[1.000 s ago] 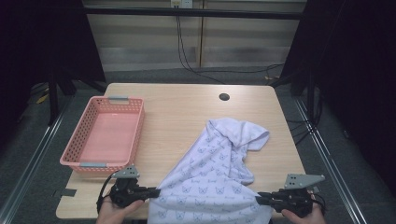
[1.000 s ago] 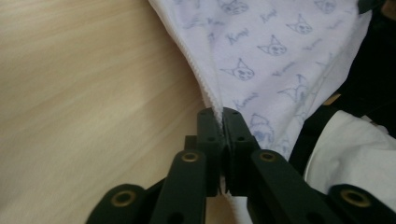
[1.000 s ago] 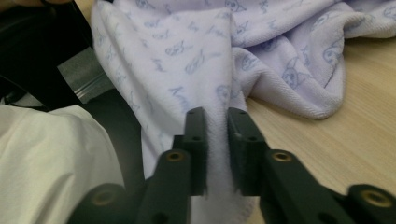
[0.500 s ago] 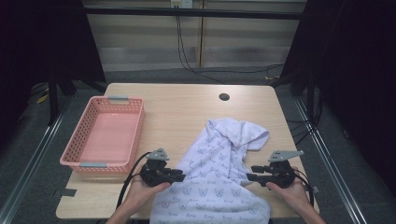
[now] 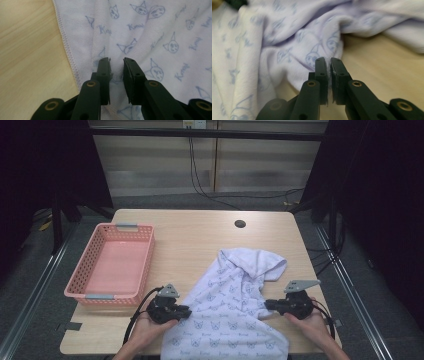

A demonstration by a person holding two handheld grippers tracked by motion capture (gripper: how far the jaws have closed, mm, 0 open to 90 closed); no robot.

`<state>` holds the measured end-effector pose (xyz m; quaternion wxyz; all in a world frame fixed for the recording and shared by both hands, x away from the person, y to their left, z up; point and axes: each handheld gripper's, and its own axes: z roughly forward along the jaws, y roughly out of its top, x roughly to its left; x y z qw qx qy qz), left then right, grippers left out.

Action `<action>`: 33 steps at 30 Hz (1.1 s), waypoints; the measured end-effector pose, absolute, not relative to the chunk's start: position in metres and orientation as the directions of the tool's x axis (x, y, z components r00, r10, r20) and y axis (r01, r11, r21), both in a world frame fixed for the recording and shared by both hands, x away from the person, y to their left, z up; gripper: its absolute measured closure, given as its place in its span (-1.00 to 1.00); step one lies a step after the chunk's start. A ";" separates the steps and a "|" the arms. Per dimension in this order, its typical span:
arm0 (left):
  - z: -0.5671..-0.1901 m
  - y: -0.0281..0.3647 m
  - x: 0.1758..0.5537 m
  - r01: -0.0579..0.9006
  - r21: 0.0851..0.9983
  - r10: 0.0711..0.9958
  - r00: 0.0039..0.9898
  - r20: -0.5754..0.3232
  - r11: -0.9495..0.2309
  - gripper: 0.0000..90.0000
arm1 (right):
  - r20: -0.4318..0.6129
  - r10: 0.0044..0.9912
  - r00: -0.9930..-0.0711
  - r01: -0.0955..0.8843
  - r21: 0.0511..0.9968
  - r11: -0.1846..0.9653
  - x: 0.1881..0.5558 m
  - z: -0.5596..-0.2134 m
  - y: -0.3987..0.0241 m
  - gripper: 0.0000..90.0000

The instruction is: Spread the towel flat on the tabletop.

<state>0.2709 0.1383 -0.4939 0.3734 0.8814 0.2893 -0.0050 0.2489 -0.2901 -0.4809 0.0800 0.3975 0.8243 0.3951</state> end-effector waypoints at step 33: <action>-0.500 0.086 0.341 0.492 0.693 0.497 0.840 -0.218 -0.526 0.23 | 0.183 0.771 -0.610 0.611 0.729 0.310 0.300 -0.484 -0.282 -0.06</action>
